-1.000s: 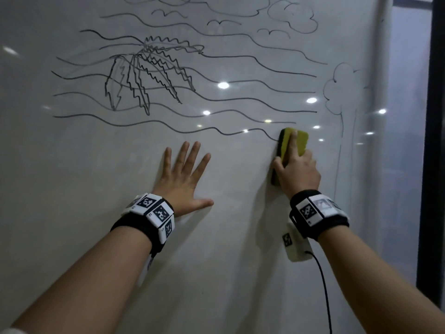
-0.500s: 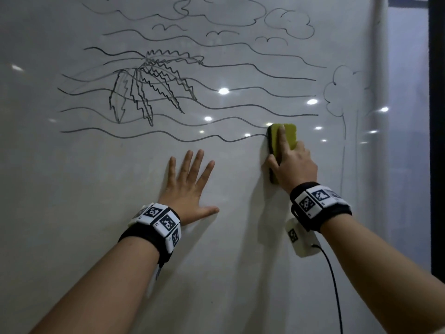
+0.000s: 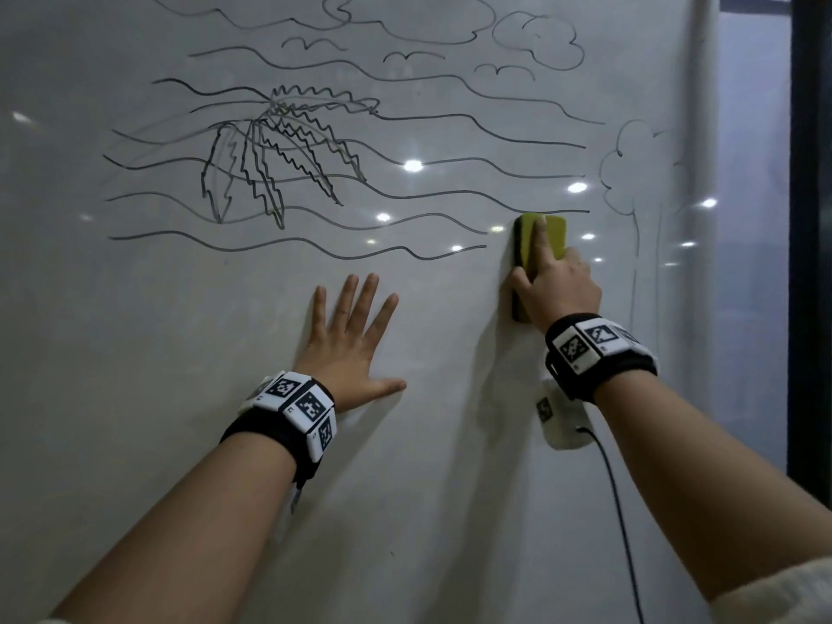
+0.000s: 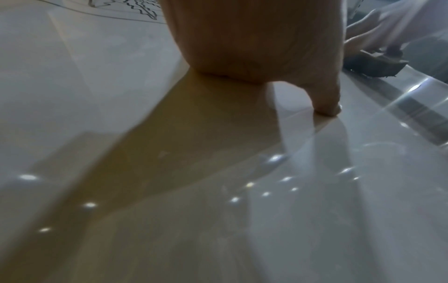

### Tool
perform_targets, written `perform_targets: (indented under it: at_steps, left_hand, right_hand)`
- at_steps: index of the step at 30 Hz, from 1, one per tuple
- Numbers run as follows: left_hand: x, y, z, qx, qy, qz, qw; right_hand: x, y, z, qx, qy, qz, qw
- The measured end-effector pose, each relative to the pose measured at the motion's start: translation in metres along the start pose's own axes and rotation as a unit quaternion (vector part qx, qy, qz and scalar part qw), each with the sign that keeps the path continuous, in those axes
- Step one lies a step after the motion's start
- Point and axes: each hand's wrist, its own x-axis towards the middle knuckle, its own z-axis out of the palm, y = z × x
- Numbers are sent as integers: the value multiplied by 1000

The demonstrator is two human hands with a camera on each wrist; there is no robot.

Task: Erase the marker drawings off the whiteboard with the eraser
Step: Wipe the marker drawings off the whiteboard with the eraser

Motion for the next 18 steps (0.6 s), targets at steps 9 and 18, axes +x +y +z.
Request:
perform_targets:
  at_steps: [9,18]
  left_hand:
    - [-13,-16,2,-27,72,-10,997]
    - [-40,-45,19,-97,67,-150,982]
  right_hand:
    - [-16,-30,2,-31,-15,-100,994]
    - [-29,-62,14,-2,-18,-94,995]
